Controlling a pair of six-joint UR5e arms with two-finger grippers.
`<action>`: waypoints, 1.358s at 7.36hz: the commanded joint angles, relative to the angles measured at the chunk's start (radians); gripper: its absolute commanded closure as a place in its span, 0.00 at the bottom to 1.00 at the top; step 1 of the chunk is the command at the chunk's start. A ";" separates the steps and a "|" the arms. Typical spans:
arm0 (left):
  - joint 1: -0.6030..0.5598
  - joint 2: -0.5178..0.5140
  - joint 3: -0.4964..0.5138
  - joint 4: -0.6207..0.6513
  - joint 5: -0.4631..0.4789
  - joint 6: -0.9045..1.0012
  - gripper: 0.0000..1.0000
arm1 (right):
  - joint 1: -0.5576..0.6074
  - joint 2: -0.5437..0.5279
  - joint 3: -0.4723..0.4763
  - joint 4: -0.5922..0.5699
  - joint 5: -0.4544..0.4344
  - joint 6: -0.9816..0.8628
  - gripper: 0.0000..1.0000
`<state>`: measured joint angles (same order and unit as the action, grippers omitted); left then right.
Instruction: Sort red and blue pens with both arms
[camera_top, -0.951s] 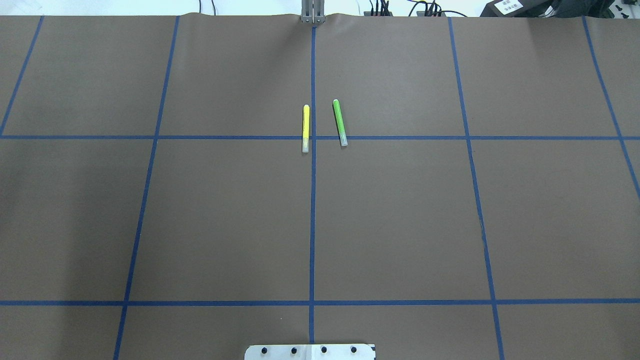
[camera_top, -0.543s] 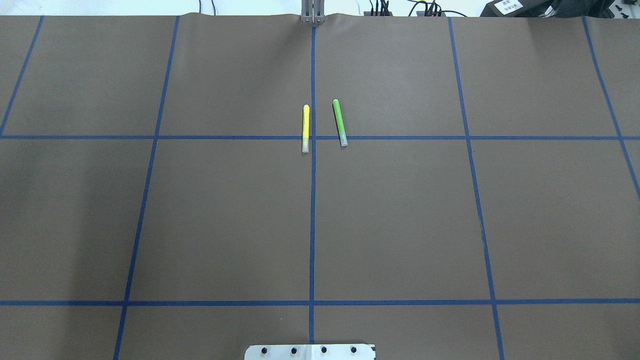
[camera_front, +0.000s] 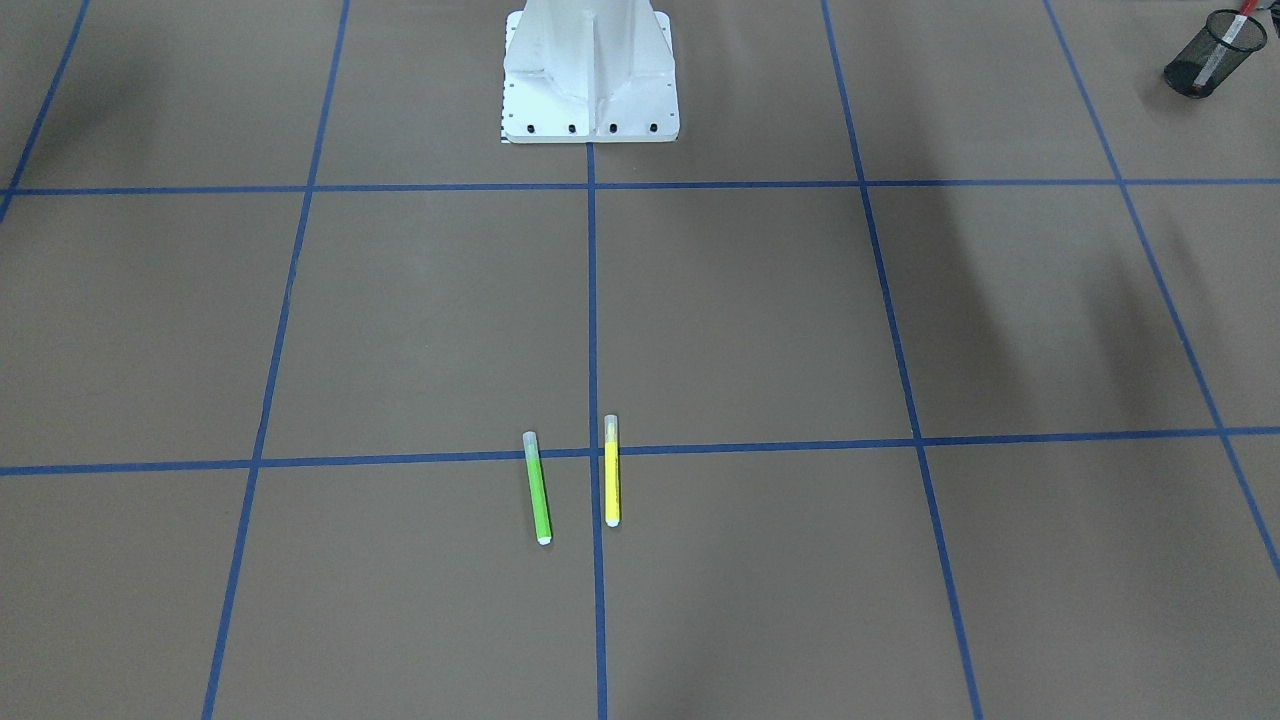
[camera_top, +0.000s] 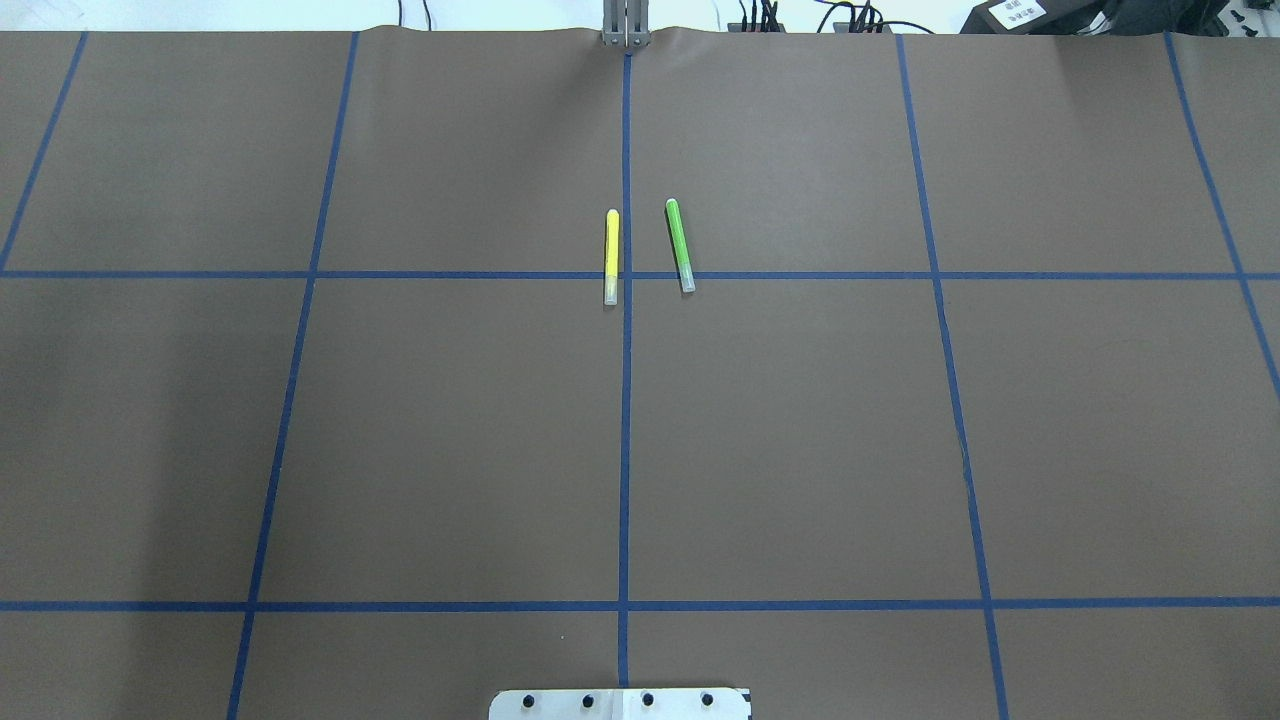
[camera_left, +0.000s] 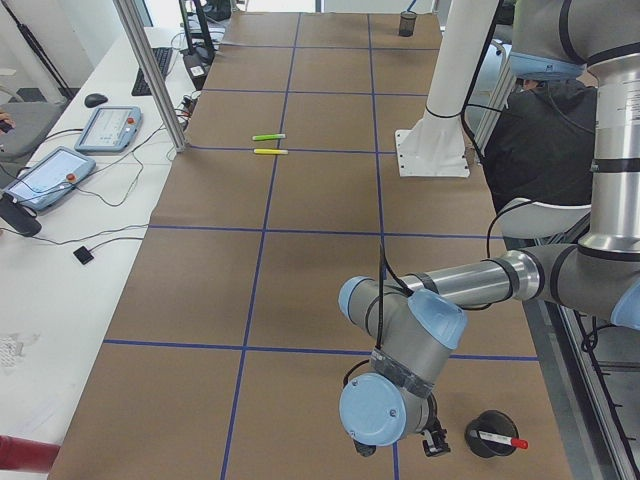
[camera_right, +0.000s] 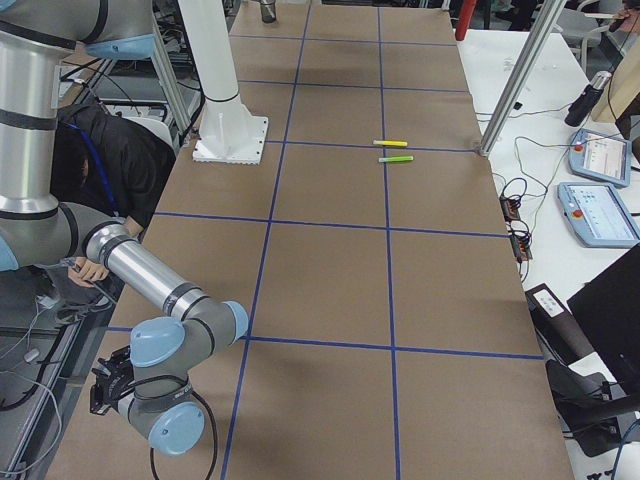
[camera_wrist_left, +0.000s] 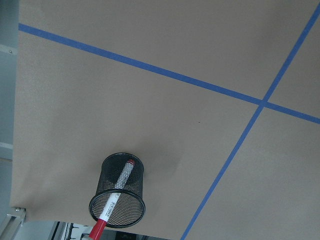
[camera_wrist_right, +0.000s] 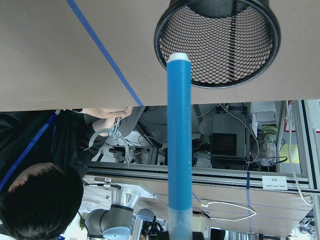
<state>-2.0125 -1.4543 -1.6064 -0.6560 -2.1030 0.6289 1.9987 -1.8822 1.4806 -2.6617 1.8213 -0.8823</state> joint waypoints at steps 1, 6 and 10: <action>0.000 0.002 0.000 0.002 0.000 0.000 0.00 | 0.000 0.005 -0.032 0.006 0.004 0.006 1.00; 0.000 0.002 -0.003 0.009 0.001 0.003 0.00 | 0.000 0.009 -0.094 0.066 0.015 0.049 1.00; 0.000 0.008 -0.003 0.006 0.001 0.003 0.00 | -0.001 0.017 -0.117 0.068 0.036 0.054 1.00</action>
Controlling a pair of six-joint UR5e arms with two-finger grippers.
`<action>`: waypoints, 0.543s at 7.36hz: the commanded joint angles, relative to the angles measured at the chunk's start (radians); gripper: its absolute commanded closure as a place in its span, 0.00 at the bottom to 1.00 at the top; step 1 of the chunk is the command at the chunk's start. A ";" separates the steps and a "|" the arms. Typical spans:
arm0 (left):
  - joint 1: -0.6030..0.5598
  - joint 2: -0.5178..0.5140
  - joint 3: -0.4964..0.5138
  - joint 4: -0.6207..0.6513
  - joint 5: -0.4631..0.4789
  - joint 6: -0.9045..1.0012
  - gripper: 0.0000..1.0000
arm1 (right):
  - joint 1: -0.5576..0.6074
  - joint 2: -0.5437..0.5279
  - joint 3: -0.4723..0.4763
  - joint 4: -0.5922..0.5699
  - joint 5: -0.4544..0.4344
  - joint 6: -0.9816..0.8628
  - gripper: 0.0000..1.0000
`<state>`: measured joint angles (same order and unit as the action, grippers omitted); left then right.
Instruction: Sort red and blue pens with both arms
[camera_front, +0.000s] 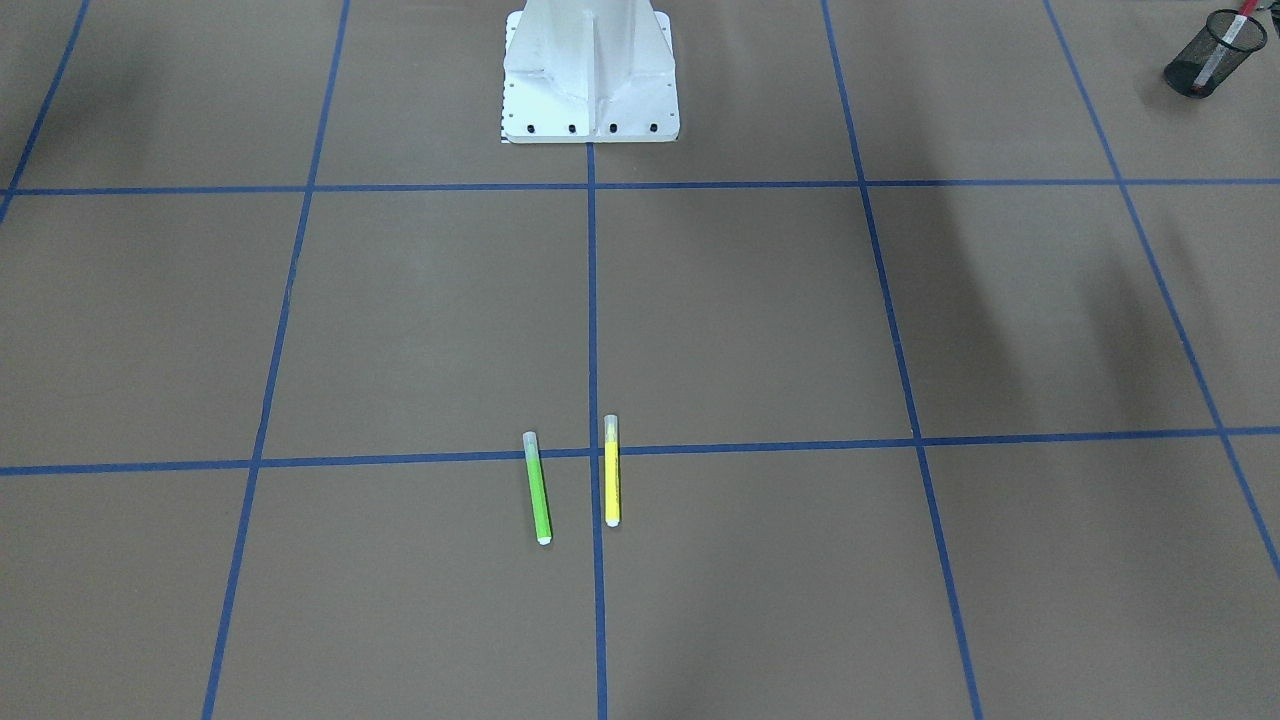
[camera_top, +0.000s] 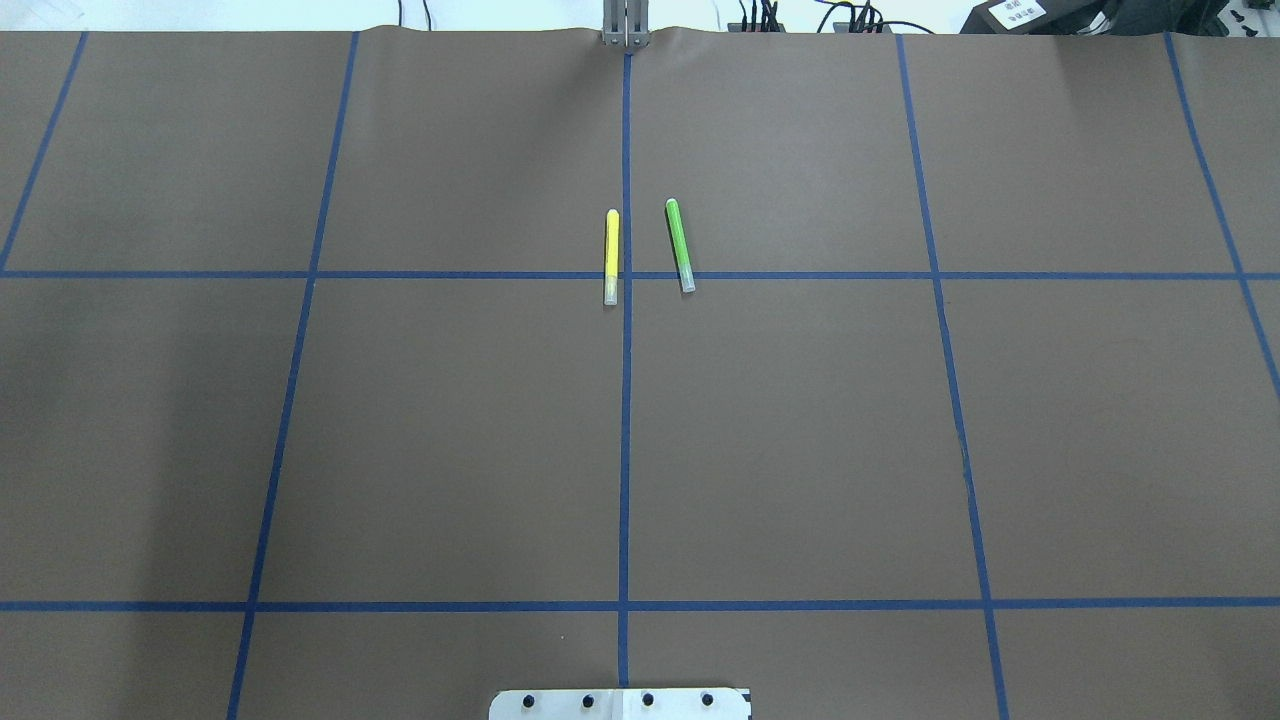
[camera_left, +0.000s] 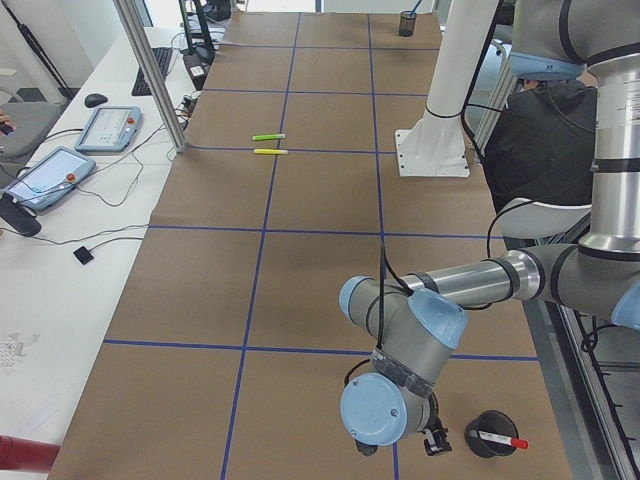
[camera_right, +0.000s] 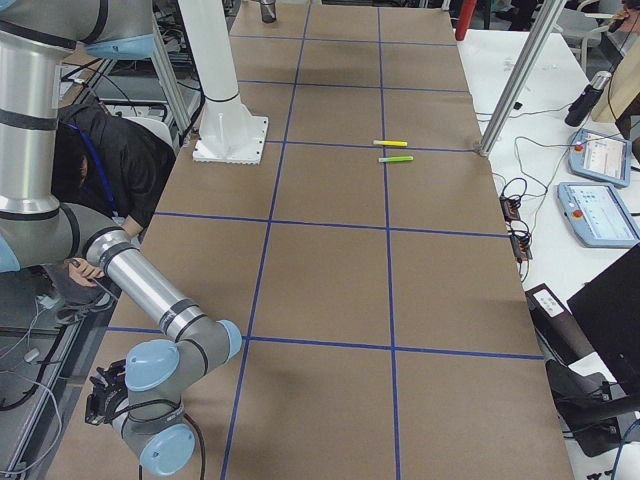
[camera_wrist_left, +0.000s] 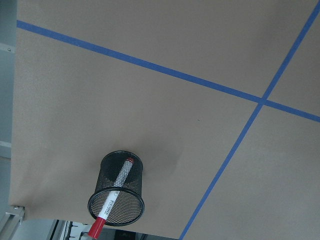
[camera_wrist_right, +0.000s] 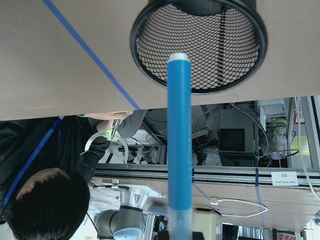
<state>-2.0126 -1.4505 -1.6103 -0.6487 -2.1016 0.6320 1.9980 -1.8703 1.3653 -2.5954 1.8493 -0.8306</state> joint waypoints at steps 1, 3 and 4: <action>-0.002 0.008 0.000 -0.002 0.000 0.000 0.00 | -0.001 0.023 -0.003 0.001 0.020 0.054 1.00; -0.002 0.010 0.000 -0.002 0.000 0.000 0.00 | -0.004 0.043 -0.006 0.001 0.036 0.146 0.55; -0.002 0.010 0.000 -0.002 0.000 0.000 0.00 | -0.007 0.043 -0.006 0.001 0.044 0.151 0.22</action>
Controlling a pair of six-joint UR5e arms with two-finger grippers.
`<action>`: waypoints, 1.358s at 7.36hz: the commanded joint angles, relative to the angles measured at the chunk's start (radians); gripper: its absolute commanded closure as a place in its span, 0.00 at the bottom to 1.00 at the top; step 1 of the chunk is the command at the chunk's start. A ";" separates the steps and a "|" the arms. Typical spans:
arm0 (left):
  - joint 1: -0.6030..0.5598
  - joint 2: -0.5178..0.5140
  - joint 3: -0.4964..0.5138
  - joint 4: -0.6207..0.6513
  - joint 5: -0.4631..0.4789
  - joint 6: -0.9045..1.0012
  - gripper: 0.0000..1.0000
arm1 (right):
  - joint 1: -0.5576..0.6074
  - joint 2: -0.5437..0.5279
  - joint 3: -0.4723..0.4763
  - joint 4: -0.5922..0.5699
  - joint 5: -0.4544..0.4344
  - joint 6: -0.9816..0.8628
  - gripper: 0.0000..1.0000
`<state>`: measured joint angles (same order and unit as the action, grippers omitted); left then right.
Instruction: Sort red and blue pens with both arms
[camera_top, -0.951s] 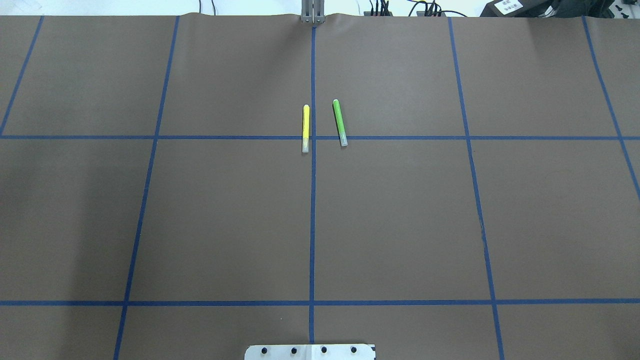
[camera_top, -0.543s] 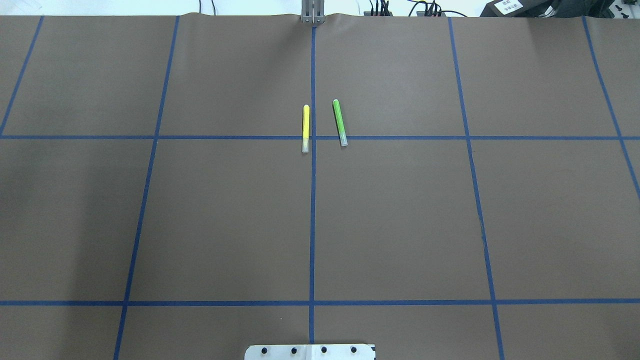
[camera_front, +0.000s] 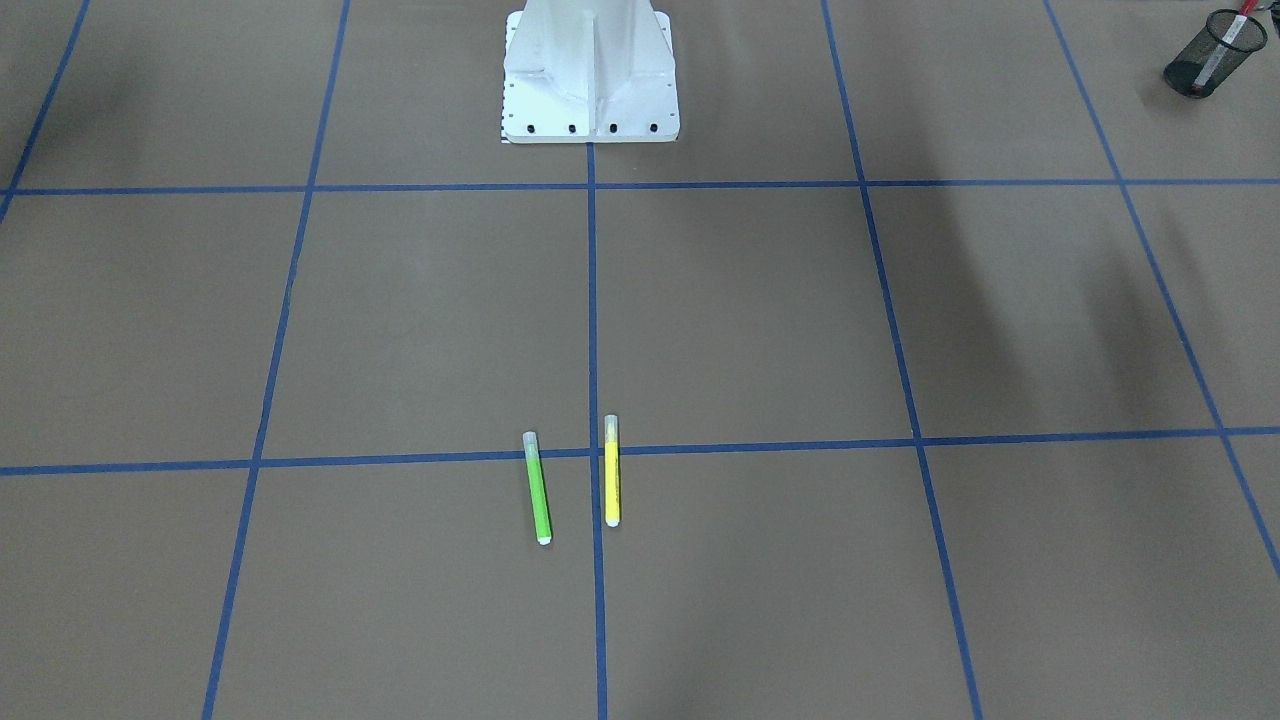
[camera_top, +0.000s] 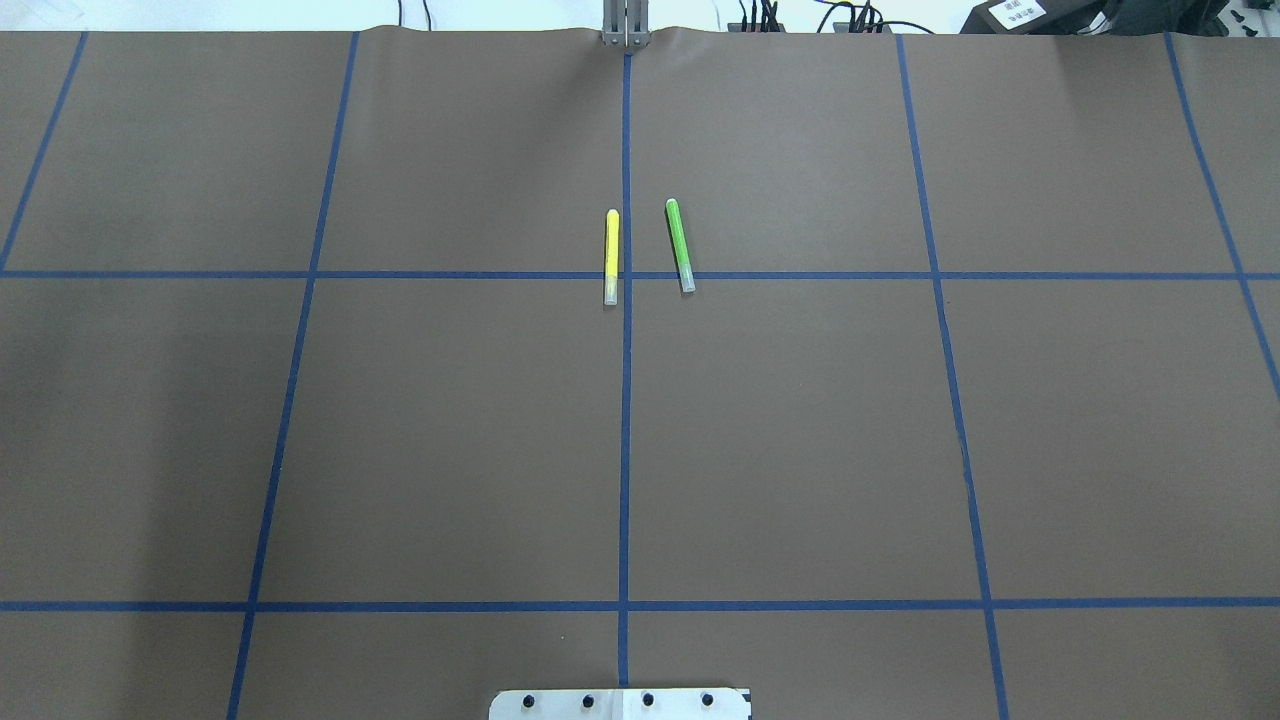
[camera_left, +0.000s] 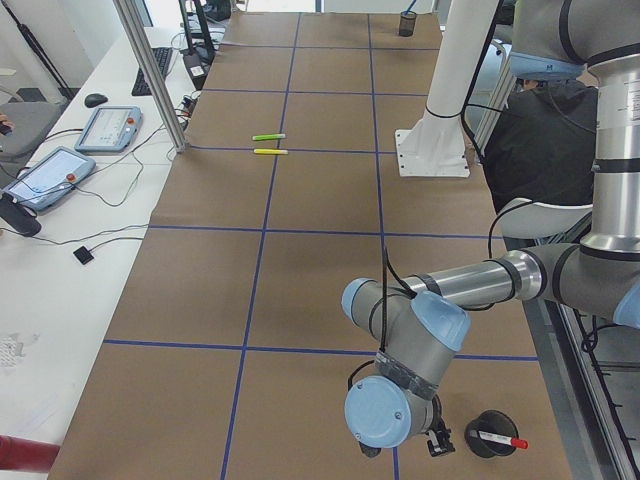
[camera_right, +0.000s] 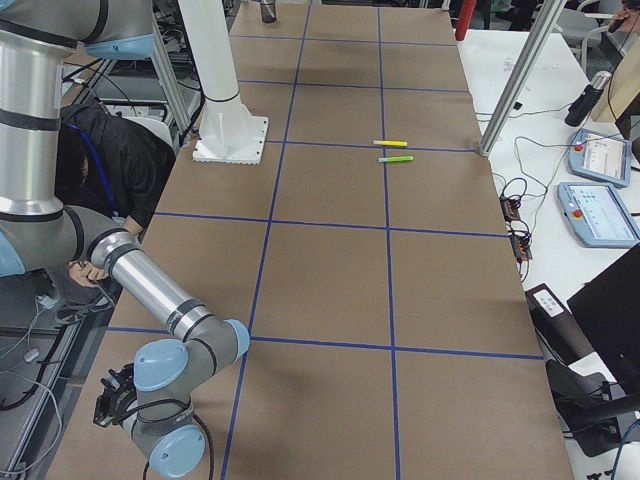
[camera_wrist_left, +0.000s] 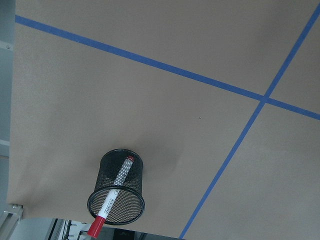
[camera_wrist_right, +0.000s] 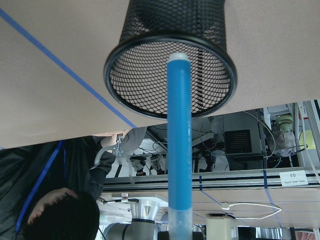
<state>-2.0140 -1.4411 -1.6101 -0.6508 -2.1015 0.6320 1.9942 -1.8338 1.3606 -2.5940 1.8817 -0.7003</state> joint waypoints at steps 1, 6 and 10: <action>0.000 -0.001 -0.002 0.000 -0.002 0.000 0.00 | -0.003 0.008 0.000 0.002 0.013 0.021 0.00; 0.001 -0.021 -0.019 -0.018 -0.018 0.000 0.00 | -0.003 0.053 0.018 0.165 0.112 0.009 0.00; 0.011 -0.038 -0.071 -0.301 -0.035 -0.011 0.00 | -0.037 0.114 0.103 0.369 0.284 0.016 0.00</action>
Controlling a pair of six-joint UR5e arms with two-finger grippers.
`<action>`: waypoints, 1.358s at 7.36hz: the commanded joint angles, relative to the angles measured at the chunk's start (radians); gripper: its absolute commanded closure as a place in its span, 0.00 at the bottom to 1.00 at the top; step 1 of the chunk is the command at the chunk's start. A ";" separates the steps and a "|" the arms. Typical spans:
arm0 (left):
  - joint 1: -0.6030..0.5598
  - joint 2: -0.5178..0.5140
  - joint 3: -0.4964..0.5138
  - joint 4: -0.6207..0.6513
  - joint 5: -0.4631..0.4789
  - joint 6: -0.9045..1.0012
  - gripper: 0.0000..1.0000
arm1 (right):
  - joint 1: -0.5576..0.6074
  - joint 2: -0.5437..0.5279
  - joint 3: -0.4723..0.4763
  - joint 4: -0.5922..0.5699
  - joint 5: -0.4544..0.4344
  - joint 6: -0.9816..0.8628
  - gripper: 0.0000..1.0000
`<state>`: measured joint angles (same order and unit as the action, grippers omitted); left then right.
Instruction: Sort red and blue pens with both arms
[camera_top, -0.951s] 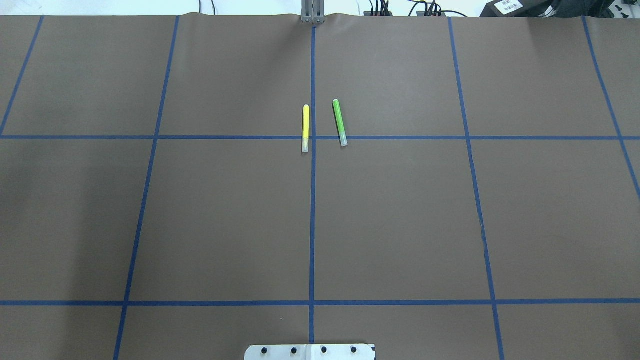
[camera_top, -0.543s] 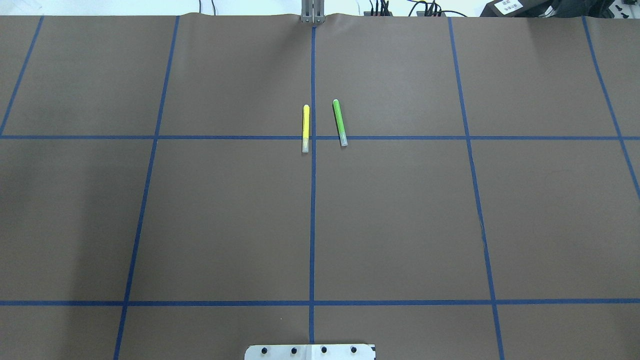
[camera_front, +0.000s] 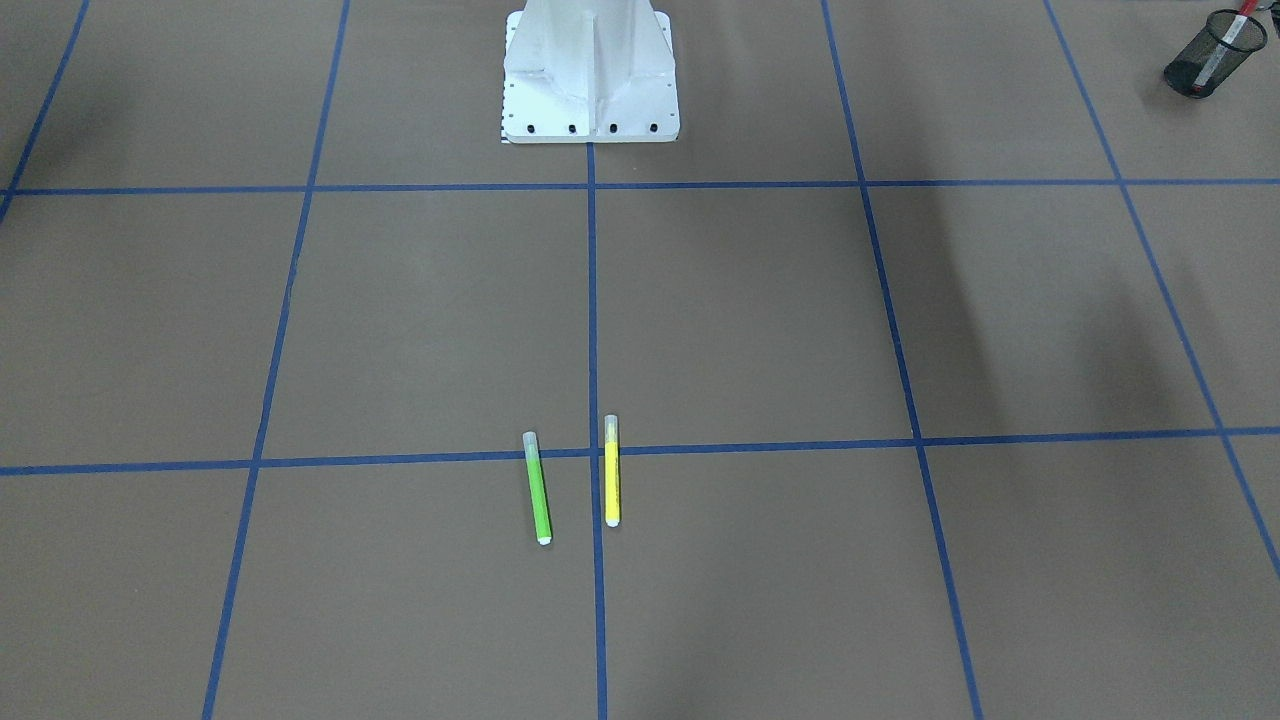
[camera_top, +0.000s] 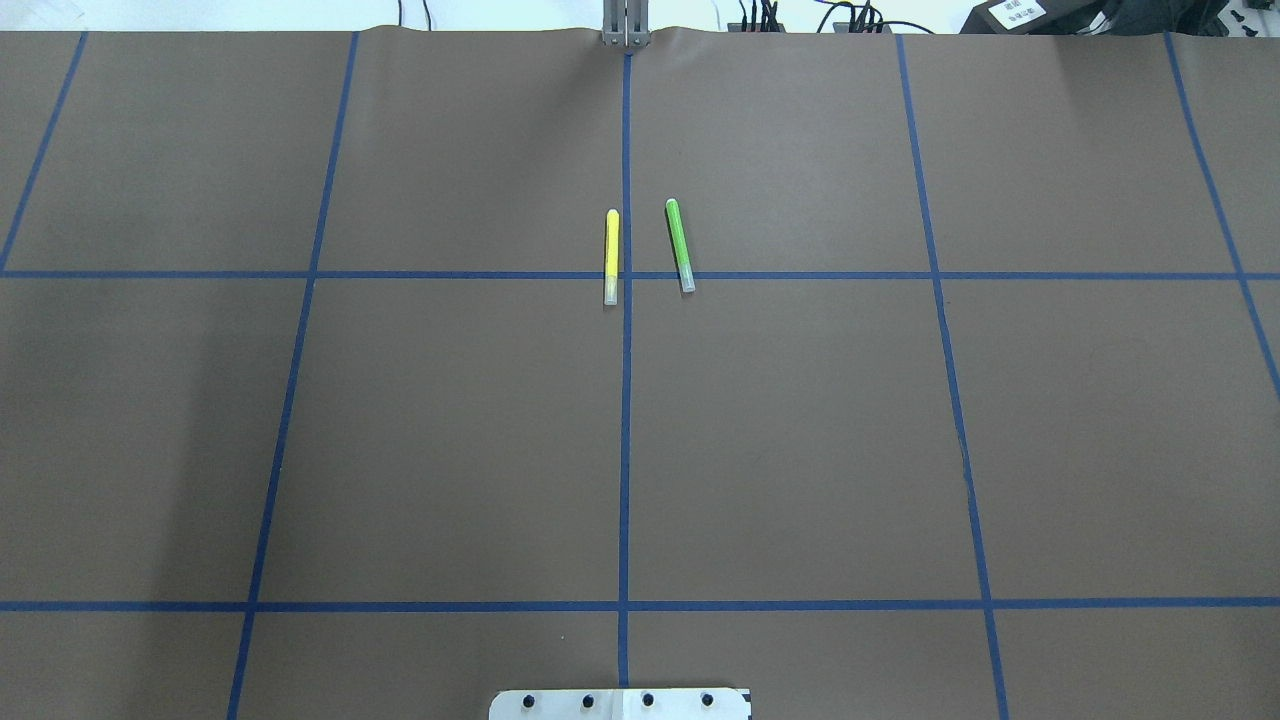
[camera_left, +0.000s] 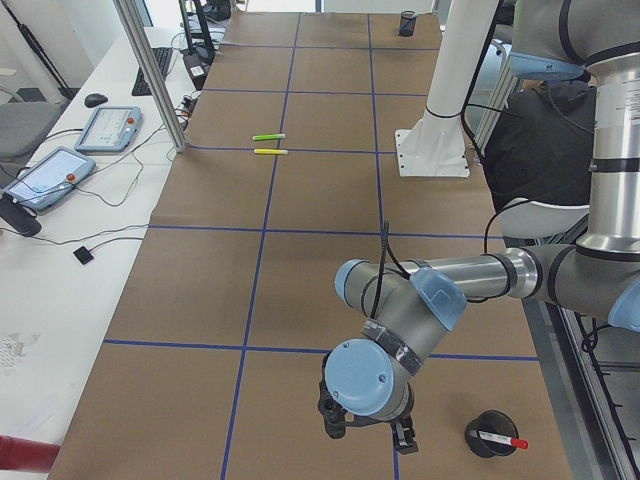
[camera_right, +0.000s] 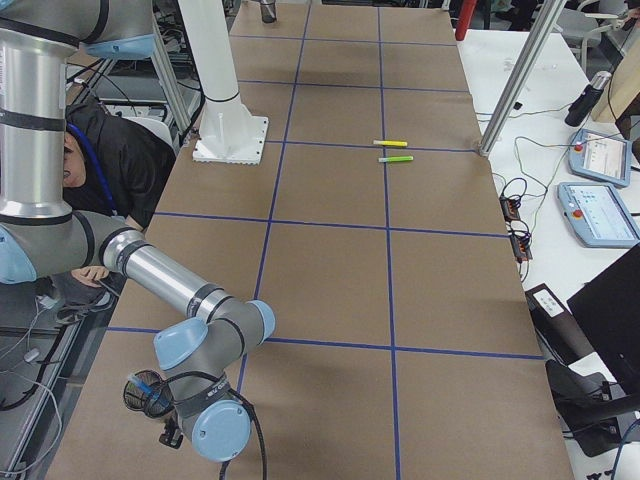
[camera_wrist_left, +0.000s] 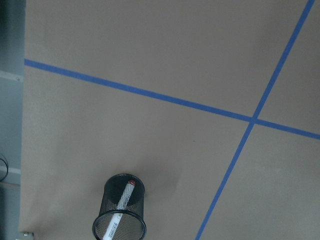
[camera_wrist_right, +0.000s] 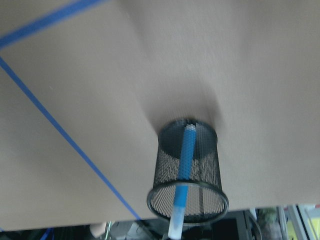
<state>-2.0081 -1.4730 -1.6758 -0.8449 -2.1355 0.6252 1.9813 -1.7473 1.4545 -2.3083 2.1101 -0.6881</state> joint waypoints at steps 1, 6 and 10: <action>0.024 -0.007 -0.002 -0.188 -0.001 -0.007 0.00 | -0.085 0.040 0.007 0.166 0.115 0.010 0.00; 0.283 -0.101 0.022 -0.472 -0.081 -0.397 0.00 | -0.301 0.184 -0.010 0.439 0.206 0.429 0.00; 0.509 -0.209 0.022 -0.674 -0.145 -0.784 0.00 | -0.458 0.346 -0.002 0.507 0.260 0.666 0.00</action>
<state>-1.5535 -1.6367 -1.6535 -1.4957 -2.2463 -0.0619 1.5662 -1.4641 1.4493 -1.8115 2.3614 -0.1232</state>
